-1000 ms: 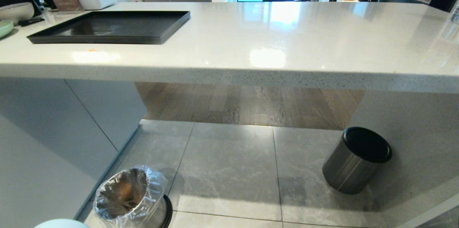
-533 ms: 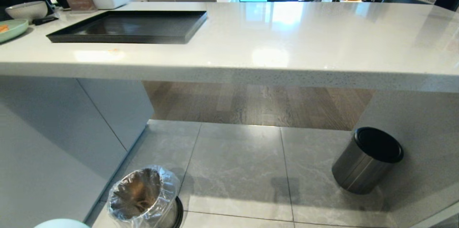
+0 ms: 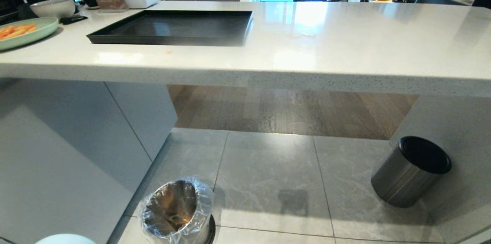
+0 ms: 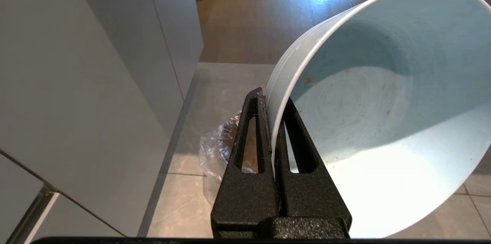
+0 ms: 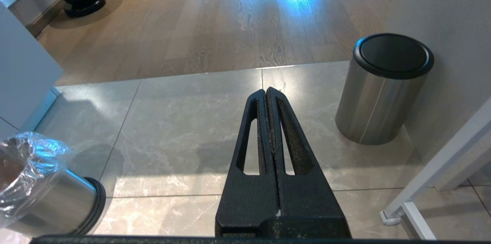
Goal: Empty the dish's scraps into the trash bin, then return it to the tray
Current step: Put the bowl back to the table
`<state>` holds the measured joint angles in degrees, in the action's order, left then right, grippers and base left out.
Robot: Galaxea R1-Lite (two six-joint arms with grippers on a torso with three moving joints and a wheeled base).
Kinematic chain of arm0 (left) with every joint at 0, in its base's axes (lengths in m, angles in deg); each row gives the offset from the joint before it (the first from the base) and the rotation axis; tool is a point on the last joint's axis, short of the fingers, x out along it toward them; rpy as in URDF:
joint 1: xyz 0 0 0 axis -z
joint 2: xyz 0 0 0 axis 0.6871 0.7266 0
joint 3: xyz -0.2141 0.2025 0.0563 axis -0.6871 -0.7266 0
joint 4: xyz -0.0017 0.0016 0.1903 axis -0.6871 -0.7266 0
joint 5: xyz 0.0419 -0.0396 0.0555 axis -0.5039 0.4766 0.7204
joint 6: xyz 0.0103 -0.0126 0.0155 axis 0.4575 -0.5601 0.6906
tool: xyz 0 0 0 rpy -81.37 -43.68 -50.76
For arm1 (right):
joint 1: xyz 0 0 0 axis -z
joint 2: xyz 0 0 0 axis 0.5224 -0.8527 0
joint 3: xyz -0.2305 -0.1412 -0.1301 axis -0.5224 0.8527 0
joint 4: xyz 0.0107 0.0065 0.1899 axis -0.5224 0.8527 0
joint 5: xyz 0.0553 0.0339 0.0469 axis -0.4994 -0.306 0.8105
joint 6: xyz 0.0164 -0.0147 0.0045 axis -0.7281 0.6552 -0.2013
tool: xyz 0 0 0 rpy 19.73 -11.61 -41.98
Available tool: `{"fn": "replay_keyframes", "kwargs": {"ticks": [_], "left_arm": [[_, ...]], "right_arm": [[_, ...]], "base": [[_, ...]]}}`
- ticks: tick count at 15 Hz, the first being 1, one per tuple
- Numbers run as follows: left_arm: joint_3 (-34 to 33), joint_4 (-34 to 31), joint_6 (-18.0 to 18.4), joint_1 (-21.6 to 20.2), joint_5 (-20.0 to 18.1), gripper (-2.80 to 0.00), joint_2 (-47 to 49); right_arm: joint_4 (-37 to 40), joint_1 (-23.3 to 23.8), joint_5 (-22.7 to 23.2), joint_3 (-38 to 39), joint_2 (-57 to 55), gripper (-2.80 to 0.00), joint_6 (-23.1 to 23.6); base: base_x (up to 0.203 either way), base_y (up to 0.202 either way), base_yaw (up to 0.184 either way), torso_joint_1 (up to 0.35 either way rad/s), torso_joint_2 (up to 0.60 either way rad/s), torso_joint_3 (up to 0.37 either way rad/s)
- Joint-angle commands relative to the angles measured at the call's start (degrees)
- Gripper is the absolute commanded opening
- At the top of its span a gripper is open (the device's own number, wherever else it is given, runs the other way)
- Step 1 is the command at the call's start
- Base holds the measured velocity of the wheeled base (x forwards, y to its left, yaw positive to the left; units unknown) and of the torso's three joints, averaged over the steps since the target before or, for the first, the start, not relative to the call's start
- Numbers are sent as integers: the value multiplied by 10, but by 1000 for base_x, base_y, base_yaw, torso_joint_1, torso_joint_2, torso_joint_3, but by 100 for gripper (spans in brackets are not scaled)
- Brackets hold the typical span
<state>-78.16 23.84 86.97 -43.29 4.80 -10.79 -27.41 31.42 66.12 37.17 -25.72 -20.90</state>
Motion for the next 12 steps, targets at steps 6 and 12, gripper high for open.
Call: {"fn": "replay_keyframes", "kwargs": {"ticks": [6,12], "left_arm": [[0,0,-1,1,0,-280,0],[0,0,-1,0,0,-280,0]], "right_arm": [[0,0,0,0,0,-280,0],[0,0,0,0,0,-280,0]], "base": [[0,0,0,0,0,0],[0,0,0,0,0,0]]}}
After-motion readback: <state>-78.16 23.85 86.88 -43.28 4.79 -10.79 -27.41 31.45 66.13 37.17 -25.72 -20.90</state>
